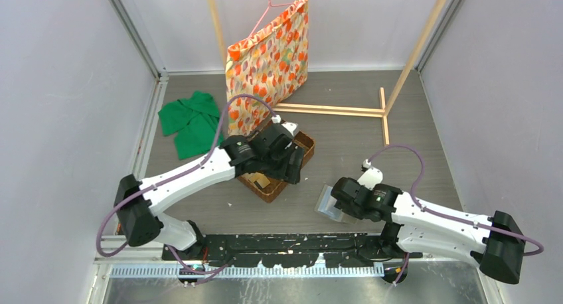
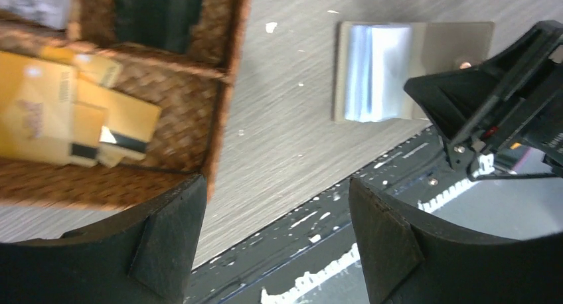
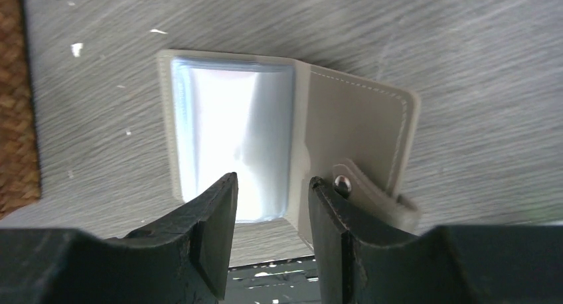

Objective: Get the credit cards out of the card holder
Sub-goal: Open the card holder at the center of the board.

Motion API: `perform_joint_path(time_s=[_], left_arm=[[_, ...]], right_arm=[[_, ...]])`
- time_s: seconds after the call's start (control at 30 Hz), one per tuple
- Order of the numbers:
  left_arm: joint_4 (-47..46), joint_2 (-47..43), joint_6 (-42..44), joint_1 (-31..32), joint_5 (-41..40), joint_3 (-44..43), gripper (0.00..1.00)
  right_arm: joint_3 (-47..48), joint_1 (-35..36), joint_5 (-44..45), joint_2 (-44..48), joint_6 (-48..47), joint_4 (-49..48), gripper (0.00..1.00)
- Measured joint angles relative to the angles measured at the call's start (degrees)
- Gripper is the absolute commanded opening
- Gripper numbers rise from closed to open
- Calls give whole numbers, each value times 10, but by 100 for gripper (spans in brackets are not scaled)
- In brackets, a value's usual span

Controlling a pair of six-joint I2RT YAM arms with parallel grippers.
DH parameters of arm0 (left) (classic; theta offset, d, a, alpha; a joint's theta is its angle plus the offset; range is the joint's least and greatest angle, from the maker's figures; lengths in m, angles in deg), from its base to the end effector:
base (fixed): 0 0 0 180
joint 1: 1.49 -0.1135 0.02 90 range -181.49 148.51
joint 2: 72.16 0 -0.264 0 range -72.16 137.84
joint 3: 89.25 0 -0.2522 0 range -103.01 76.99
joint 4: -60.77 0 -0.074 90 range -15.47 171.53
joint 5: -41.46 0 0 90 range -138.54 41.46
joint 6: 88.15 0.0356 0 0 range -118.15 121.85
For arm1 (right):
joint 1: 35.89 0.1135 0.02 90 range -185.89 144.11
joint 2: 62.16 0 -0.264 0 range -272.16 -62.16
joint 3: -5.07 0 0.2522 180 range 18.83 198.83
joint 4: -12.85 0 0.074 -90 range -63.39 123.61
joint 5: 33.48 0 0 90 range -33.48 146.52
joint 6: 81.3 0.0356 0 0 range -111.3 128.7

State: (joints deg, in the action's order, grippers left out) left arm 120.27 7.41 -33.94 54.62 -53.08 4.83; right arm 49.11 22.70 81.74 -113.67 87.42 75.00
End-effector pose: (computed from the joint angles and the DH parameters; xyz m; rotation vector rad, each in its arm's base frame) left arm 0.1632 -0.2379 0.3134 0.4225 2.5511 -0.5478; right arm 0.0873 0.1139 0.1878 0.5568 2.5395 0.2234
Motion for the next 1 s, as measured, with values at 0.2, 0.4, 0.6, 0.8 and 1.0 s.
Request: perform_joint_path(time_s=[0.2,0.4,0.6,0.8,1.0], left_arm=[[-57,61,-19,0,86,6,77],[-90,65,-41,0,118,24,76],[-97,62,-43,0,121,26,76],[-100,44,-40,0,117,40,76],[-102,44,-36,0,116,52,75]], right_arm=[[-4,0,9,5,14,14,50],[44,0,32,-42,5,11,52],[88,0,37,-127,-30,-25,53],[89,0,24,-185,-65,-55,56],[79,0,8,-221,-85,-70,44]])
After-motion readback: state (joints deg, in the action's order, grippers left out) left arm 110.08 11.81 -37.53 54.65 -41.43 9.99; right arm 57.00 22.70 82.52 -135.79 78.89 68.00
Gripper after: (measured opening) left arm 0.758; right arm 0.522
